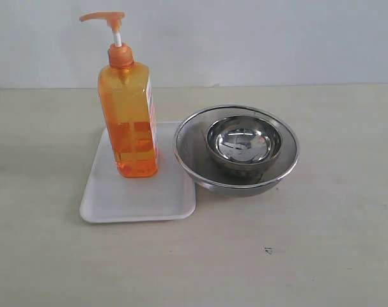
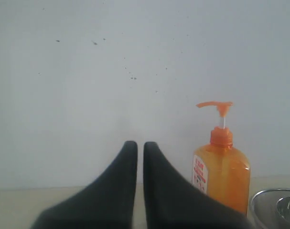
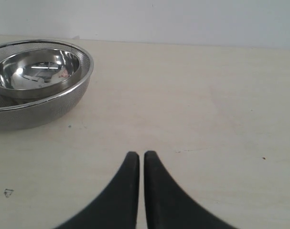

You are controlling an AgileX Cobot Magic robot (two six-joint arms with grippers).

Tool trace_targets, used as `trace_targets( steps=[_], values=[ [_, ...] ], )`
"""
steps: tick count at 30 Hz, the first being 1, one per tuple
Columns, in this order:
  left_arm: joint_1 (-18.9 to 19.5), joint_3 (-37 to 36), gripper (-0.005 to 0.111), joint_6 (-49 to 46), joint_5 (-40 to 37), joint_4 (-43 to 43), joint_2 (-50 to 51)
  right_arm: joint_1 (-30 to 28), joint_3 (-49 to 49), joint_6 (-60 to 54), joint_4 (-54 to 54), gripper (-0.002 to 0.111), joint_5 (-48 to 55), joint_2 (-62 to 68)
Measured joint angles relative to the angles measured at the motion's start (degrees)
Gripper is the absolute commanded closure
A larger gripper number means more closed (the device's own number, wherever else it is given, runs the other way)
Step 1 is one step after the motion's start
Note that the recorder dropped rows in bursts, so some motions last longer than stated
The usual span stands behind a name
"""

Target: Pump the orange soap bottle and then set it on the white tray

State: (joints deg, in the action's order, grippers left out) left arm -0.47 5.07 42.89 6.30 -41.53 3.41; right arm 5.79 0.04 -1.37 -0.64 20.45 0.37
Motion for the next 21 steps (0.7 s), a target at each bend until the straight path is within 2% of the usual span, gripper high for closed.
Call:
trace_targets(
  steps=[6,21],
  values=[
    [0.5,-4.7,0.102,3.0,-0.3,0.0,-3.0,0.0,0.0,0.1,0.0,0.107,-0.1,0.0],
    [0.5,-4.8,0.102,5.9,-6.3,0.0,-3.2,0.0,0.0,0.1,0.0,0.107,-0.2,-0.1]
  ],
)
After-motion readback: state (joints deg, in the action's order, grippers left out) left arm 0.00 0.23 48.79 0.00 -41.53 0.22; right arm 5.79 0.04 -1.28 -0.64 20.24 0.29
